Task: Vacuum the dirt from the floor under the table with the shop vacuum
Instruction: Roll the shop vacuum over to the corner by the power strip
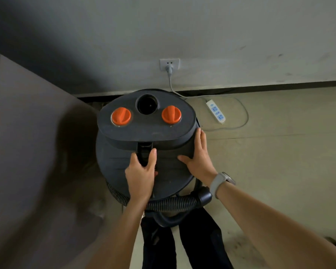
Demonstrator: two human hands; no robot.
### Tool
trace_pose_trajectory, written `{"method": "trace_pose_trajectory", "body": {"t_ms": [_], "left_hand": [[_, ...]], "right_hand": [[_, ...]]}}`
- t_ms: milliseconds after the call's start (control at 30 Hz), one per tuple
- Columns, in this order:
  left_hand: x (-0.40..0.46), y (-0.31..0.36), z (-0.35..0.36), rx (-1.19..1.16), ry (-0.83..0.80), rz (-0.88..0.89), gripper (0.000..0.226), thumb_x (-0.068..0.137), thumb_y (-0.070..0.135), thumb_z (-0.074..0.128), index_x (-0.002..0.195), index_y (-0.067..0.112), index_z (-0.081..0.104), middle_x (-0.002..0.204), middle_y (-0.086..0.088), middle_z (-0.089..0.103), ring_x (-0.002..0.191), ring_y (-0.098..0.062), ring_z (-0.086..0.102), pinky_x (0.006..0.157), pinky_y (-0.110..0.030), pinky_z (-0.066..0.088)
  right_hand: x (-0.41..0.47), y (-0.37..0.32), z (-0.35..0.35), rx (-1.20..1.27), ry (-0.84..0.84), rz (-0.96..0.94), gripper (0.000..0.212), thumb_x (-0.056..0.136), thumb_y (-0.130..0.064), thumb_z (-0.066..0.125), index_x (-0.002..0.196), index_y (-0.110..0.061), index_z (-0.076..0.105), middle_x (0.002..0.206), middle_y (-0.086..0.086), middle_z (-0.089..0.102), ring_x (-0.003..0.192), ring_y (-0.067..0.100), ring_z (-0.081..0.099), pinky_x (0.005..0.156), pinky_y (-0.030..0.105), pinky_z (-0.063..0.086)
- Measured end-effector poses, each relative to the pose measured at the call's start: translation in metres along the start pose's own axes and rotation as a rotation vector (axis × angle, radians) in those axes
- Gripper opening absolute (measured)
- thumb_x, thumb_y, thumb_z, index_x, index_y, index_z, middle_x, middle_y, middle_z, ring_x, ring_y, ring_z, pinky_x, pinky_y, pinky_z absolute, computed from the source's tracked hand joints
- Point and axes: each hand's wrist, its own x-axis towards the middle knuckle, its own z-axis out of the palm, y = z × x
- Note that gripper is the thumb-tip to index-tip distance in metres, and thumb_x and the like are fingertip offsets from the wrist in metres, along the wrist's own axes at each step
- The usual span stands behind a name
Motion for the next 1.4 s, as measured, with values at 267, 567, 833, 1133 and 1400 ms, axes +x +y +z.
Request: {"method": "trace_pose_trajectory", "body": {"t_ms": [267,567,833,1133,1400], "left_hand": [[0.037,0.025,0.011,0.011,0.037,0.027,0.031,0.095,0.031,0.052,0.1,0.001,0.048,0.069,0.01,0.045,0.051,0.005,0.039,0.053,-0.004,0.034],[0.058,0.026,0.006,0.044,-0.02,-0.019,0.038,0.095,0.037,0.05,0.108,0.0,0.048,0.091,-0.01,0.061,0.056,-0.001,0.052,0.053,-0.002,0.041],[0.046,0.015,0.016,0.15,0.094,0.09,0.052,0.094,0.042,0.047,0.127,0.003,0.043,0.121,-0.011,0.057,0.11,-0.03,0.057,0.088,-0.04,0.045],[0.045,0.01,0.025,0.3,0.184,0.127,0.058,0.096,0.041,0.045,0.137,0.0,0.038,0.128,-0.014,0.053,0.113,-0.033,0.055,0.084,-0.046,0.046],[0.048,0.009,0.029,0.338,0.22,0.121,0.059,0.096,0.04,0.044,0.138,-0.001,0.037,0.129,-0.014,0.053,0.112,-0.034,0.056,0.082,-0.047,0.045]], "right_hand": [[0.048,-0.015,-0.018,-0.025,0.043,-0.087,0.099,0.084,-0.014,0.069,0.151,-0.012,-0.004,0.159,0.007,-0.004,0.146,0.024,0.004,0.118,0.039,0.016],[0.059,-0.021,-0.018,-0.025,0.029,-0.096,0.099,0.084,-0.019,0.07,0.151,-0.015,-0.002,0.159,0.007,-0.004,0.146,0.025,0.006,0.117,0.041,0.019],[0.024,0.011,-0.034,0.151,0.128,0.026,0.071,0.094,-0.02,0.056,0.151,-0.017,0.014,0.154,0.003,0.026,0.14,0.018,0.028,0.114,0.035,0.028],[0.037,0.022,-0.026,0.393,0.095,0.355,0.05,0.1,-0.006,0.039,0.147,-0.008,0.025,0.145,0.011,0.041,0.13,0.027,0.043,0.108,0.042,0.038],[0.063,0.027,-0.029,0.337,-0.023,0.413,0.047,0.1,-0.011,0.042,0.145,-0.012,0.03,0.131,0.004,0.051,0.108,0.021,0.052,0.08,0.025,0.047]]}}
